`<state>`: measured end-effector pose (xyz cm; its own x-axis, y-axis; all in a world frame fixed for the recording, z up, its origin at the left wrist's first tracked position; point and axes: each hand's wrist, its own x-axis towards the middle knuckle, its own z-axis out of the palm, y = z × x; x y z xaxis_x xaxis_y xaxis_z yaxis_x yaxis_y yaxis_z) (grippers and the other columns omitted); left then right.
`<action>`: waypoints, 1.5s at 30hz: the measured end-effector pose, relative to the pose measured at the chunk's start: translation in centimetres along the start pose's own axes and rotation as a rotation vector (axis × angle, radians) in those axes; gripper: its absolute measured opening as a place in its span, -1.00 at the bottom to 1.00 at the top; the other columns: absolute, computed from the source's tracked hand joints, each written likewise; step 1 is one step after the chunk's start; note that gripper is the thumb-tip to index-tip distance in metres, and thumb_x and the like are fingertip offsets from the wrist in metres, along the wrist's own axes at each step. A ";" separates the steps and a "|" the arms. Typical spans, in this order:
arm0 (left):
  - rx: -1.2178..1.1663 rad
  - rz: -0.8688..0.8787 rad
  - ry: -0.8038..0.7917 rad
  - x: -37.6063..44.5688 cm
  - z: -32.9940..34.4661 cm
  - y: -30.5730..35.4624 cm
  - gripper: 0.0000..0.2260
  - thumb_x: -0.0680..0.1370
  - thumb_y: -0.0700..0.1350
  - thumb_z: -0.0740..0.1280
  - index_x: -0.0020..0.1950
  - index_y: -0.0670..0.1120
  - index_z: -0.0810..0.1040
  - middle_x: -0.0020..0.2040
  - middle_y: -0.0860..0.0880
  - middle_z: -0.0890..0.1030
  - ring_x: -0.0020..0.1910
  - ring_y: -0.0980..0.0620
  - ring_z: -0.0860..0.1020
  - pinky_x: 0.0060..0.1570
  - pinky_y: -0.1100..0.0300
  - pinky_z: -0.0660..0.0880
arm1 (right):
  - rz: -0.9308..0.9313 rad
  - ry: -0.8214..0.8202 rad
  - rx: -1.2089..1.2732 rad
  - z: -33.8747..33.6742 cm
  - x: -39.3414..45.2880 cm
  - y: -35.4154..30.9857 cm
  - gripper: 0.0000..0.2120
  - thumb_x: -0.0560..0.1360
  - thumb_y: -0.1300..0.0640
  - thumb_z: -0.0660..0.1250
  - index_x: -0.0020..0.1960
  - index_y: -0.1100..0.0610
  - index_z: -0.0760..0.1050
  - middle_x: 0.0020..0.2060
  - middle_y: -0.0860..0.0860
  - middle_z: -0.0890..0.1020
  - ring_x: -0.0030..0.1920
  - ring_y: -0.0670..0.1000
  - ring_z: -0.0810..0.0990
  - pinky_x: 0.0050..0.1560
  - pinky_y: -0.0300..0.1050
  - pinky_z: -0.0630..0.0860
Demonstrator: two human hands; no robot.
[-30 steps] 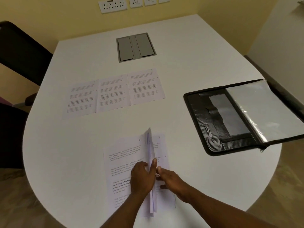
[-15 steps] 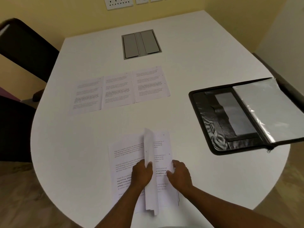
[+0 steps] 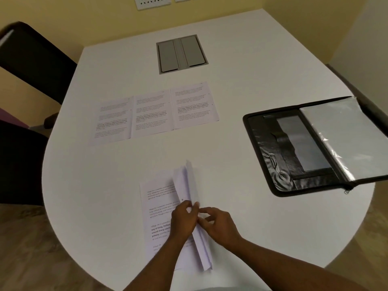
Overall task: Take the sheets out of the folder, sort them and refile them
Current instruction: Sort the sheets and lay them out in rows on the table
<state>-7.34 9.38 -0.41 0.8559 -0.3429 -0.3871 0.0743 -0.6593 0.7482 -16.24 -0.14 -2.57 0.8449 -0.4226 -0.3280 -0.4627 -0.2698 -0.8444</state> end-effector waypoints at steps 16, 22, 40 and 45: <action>-0.161 -0.209 0.154 1.7 -0.1 -0.5 -0.64 0.58 0.01 0.32 -0.36 -0.08 0.32 -0.39 -0.03 0.40 -0.37 0.03 0.38 -0.36 0.21 0.29 | 0.593 0.102 0.427 -1.9 1.3 1.8 -0.50 0.55 -0.23 0.24 -0.07 0.23 0.56 -0.14 0.16 0.69 -0.09 0.16 0.68 -0.02 0.05 0.65; -0.187 -0.181 0.157 1.6 0.1 -0.3 -0.79 0.60 -0.01 0.28 -0.12 -0.12 0.52 -0.21 -0.04 0.59 -0.25 0.04 0.53 -0.29 0.22 0.43 | 0.587 0.126 0.446 -2.1 1.4 2.5 -0.77 0.53 0.09 0.39 -0.14 0.27 0.59 -0.18 0.14 0.70 -0.06 0.23 0.68 -0.02 0.20 0.63; 0.213 0.063 -0.115 0.5 1.1 -0.7 -0.32 0.59 0.11 0.24 0.58 0.05 -0.08 0.50 -0.01 0.30 0.44 -0.02 0.33 0.37 0.15 0.27 | 0.132 0.514 -0.069 -3.3 1.6 2.4 -0.78 0.56 0.13 0.33 0.18 0.11 0.43 -0.03 -0.06 0.49 -0.05 -0.04 0.50 -0.06 -0.14 0.46; 0.643 0.078 -0.039 0.6 1.3 -3.4 -0.17 0.43 0.39 0.26 0.56 0.01 0.07 0.58 -0.04 0.03 0.54 -0.06 0.04 0.48 0.01 0.10 | 0.022 0.272 -0.148 -2.0 1.5 2.1 -0.77 0.58 0.11 0.30 0.21 0.15 0.53 -0.07 -0.04 0.61 -0.10 -0.08 0.57 -0.04 -0.28 0.49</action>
<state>-7.76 10.57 -3.82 0.8263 -0.4223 -0.3727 -0.3193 -0.8963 0.3077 -16.45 -3.05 -4.01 0.7407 -0.6402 -0.2037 -0.5313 -0.3726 -0.7609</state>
